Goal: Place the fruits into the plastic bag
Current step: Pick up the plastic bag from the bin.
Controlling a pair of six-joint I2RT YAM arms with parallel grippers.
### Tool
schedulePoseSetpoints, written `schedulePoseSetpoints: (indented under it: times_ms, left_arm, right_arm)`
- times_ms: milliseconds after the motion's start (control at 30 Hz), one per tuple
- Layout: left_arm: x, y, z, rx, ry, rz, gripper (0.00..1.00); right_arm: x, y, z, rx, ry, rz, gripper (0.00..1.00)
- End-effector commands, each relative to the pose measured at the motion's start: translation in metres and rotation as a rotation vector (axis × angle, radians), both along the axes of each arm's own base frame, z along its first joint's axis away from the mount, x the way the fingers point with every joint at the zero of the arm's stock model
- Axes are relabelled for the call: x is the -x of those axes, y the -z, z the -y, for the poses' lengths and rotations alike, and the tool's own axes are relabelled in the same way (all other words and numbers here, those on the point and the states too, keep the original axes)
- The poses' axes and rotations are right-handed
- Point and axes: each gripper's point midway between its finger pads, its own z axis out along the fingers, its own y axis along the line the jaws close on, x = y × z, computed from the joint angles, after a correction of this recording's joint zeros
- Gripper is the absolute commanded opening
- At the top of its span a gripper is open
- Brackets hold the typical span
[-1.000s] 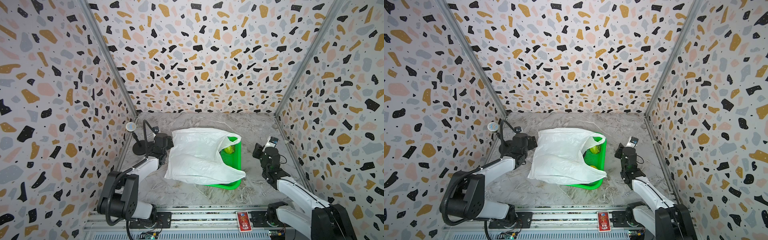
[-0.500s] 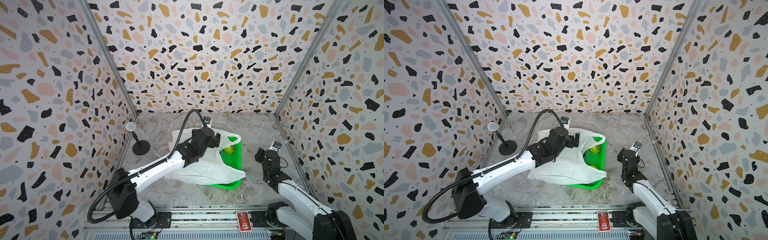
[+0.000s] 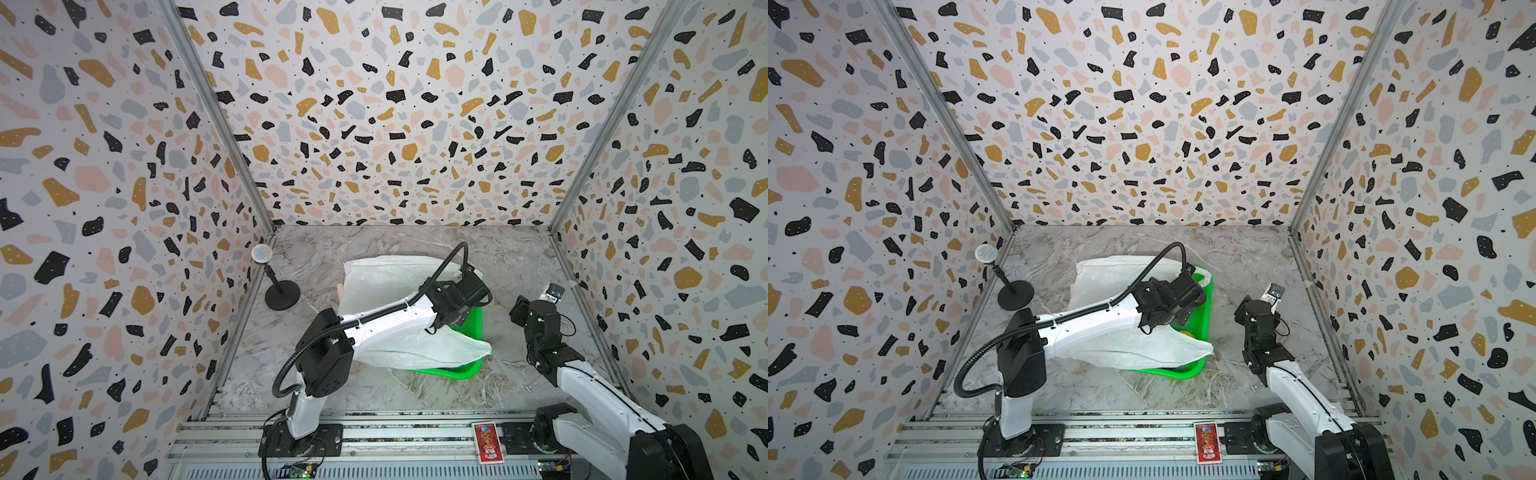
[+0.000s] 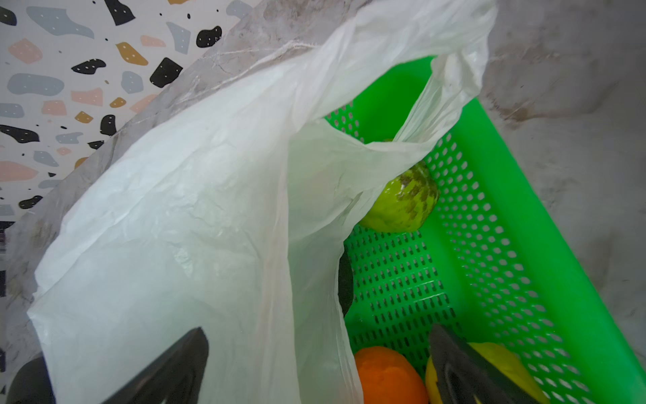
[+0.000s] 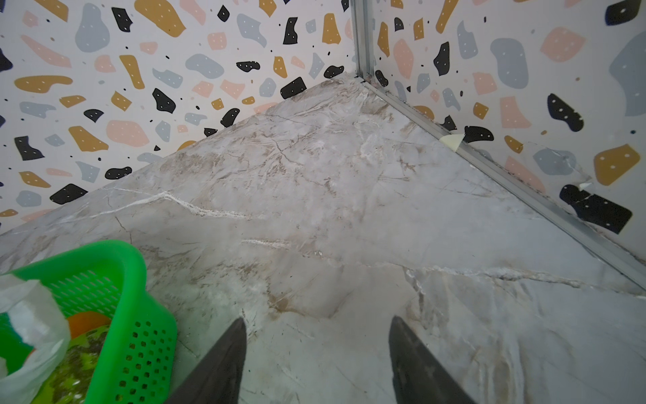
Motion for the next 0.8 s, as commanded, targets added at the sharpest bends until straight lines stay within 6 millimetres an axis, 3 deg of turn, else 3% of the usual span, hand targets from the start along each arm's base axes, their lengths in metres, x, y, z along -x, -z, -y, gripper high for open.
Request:
schedulePoseSetpoints:
  times_ms: [0, 233, 400, 500, 600, 700, 767]
  left_arm:
    - [0.001, -0.007, -0.020, -0.092, -0.044, 0.022, 1.00]
    - [0.012, 0.007, -0.030, -0.130, -0.046, -0.038, 0.99]
    - [0.020, 0.019, -0.028, -0.119, -0.013, -0.115, 0.86]
    - [0.019, 0.022, -0.029, -0.101, -0.021, -0.138, 0.65]
    - [0.012, 0.018, -0.033, -0.083, -0.039, -0.133, 0.35]
    - [0.000, 0.004, -0.039, -0.021, -0.030, -0.125, 0.13]
    - [-0.006, -0.012, -0.038, 0.063, 0.039, -0.126, 0.04]
  right_arm:
    - [0.002, -0.006, 0.002, -0.010, 0.015, 0.024, 0.65]
    - [0.002, -0.008, 0.002, -0.008, 0.014, 0.036, 0.65]
    - [0.004, -0.007, 0.002, -0.009, 0.013, 0.040, 0.65]
    - [0.004, -0.007, 0.002, -0.009, 0.010, 0.043, 0.65]
    - [0.005, -0.006, 0.001, -0.008, 0.007, 0.041, 0.65]
    - [0.004, -0.008, -0.002, -0.007, -0.004, 0.037, 0.65]
    - [0.002, -0.009, -0.006, -0.011, -0.020, 0.034, 0.65]
